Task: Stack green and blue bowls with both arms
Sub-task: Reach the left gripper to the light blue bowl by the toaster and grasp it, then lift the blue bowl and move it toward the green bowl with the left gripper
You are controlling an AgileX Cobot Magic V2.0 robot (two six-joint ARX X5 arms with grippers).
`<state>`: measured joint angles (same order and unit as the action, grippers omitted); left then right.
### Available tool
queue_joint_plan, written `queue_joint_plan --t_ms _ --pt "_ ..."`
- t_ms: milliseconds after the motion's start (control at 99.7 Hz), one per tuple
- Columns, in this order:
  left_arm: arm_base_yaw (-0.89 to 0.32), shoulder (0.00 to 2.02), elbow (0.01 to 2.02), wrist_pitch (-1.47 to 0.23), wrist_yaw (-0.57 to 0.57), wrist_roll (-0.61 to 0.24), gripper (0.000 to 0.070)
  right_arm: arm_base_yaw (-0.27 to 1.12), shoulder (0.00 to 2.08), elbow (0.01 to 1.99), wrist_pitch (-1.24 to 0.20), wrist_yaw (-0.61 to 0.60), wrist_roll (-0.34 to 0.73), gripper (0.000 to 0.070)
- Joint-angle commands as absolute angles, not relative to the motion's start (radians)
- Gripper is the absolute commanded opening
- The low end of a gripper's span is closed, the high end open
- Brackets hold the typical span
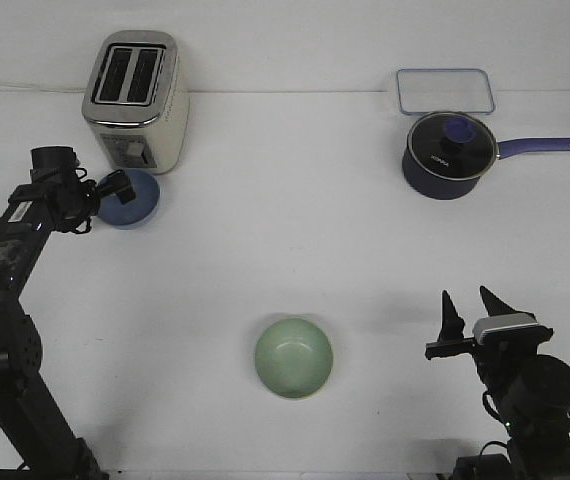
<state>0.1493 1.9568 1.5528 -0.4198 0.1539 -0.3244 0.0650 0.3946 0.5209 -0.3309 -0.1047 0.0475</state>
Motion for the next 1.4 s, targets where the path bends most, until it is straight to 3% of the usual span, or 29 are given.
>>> queue_joint_plan --t_ms 0,110,180,461,732,1043,1173,1394 --pt "0.152 1.989 1.578 -0.417 0.150 -0.295 0.0348 0.066 0.398 0.529 -0.321 -0.105 0.034 0.0414" --pt "0.151 2.009 1.578 -0.424 0.150 -0.276 0.0174 0.066 0.399 0.529 -0.321 -0.105 0.034 0.0414" --pt "0.152 2.015 1.578 -0.429 0.150 -0.272 0.0000 0.066 0.399 0.529 -0.321 -0.105 0.034 0.0414" --pt "0.155 1.987 1.583 -0.453 0.125 -0.226 0.0015 0.066 0.400 0.529 -0.321 -0.105 0.034 0.0413" --pt "0.173 1.818 1.583 -0.557 0.191 -0.149 0.0015 0.066 0.400 0.529 -0.314 -0.105 0.034 0.0414" --pt "0.161 1.519 1.565 -0.778 0.345 -0.063 0.0015 0.066 0.400 0.529 -0.299 -0.106 0.037 0.0413" --pt "0.116 1.382 1.478 -0.803 0.452 -0.065 0.0015 0.066 0.400 0.529 -0.299 -0.109 0.038 0.0413" --pt "-0.091 1.172 1.247 -0.724 0.458 -0.164 0.0015 0.066 0.400 0.529 -0.300 -0.121 0.049 0.0413"
